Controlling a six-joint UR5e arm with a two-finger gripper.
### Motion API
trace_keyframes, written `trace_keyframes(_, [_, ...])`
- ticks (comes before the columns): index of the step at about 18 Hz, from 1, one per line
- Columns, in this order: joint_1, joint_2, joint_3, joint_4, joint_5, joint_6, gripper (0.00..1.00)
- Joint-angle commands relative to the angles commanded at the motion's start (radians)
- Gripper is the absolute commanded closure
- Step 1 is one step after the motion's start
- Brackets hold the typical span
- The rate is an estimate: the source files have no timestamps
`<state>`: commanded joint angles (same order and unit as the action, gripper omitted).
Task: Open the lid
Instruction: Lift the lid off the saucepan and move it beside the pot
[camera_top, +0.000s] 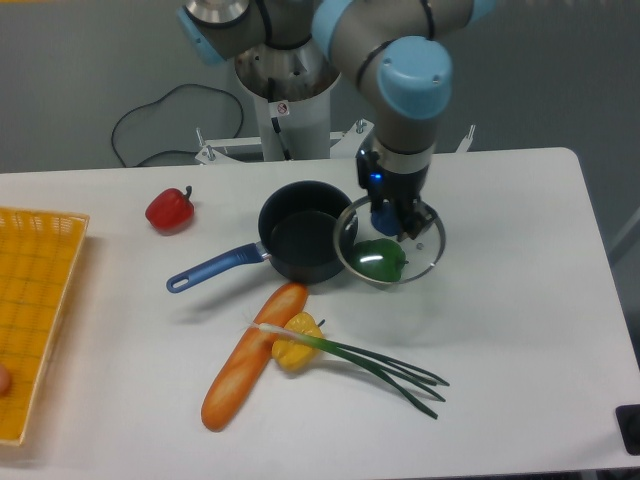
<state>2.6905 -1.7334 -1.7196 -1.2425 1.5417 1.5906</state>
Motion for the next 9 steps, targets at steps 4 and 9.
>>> trace_keyframes(4, [0.003,-0.008,0.0,0.002,0.002,0.008,0.46])
trace_keyframes(9, [0.014,-0.008,-0.006,-0.002,0.002,0.012,0.46])
